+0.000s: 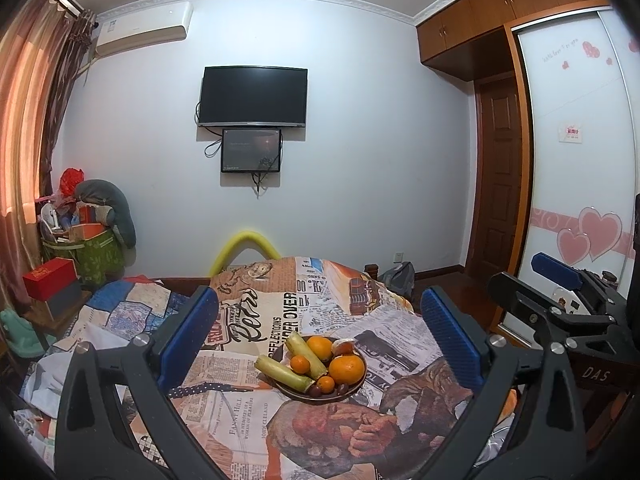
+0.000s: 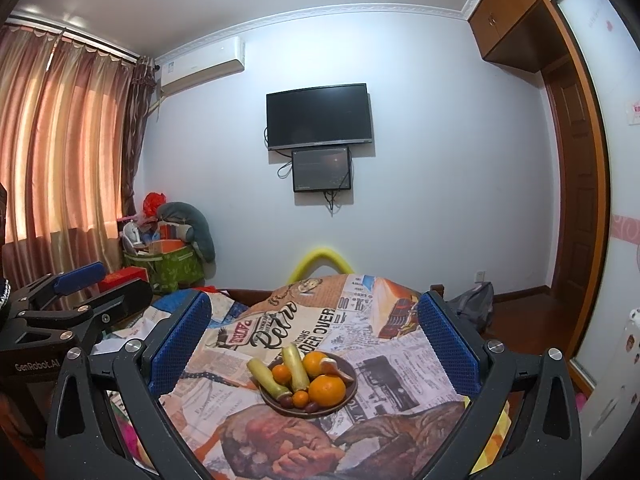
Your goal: Organize fruits
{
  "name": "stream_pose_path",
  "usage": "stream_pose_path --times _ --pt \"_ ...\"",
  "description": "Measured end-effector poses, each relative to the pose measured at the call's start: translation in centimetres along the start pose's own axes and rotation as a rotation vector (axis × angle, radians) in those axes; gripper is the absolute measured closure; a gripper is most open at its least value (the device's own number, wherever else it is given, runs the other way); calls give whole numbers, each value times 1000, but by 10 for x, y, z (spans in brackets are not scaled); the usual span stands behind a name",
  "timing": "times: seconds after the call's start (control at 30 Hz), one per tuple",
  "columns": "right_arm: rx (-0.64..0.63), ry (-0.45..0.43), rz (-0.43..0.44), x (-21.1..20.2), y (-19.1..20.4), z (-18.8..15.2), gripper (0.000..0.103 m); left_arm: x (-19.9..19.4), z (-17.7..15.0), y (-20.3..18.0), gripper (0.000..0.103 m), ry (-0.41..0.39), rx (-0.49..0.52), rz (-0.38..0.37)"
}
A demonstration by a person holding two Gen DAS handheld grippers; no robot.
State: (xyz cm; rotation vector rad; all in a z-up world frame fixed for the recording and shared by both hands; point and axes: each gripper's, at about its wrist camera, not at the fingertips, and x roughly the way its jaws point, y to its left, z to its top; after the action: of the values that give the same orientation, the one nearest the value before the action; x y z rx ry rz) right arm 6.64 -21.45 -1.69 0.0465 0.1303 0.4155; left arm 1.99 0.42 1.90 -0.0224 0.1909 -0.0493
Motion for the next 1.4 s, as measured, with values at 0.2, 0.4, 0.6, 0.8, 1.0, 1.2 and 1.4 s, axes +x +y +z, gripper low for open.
stream_pose_path --times 0.2,0.4,0.6,0.8,1.0,1.2,1.4 --pt "4 6 3 0 -1 0 0 1 -1 0 0 4 1 -2" --pt "5 9 4 0 -1 0 0 3 -2 -1 0 9 5 -1" --pt "11 14 5 1 -2 -1 0 4 -2 -1 0 19 10 -8" --pt "10 20 8 2 -1 -1 0 5 -2 -1 0 19 10 -12" --pt "9 22 6 3 -1 0 0 6 -3 -1 0 25 7 -18" --pt "6 27 -1 3 -1 -1 0 9 -3 1 0 32 0 -14" --pt "9 32 0 6 -1 -2 0 12 -4 2 0 33 -7 -8"
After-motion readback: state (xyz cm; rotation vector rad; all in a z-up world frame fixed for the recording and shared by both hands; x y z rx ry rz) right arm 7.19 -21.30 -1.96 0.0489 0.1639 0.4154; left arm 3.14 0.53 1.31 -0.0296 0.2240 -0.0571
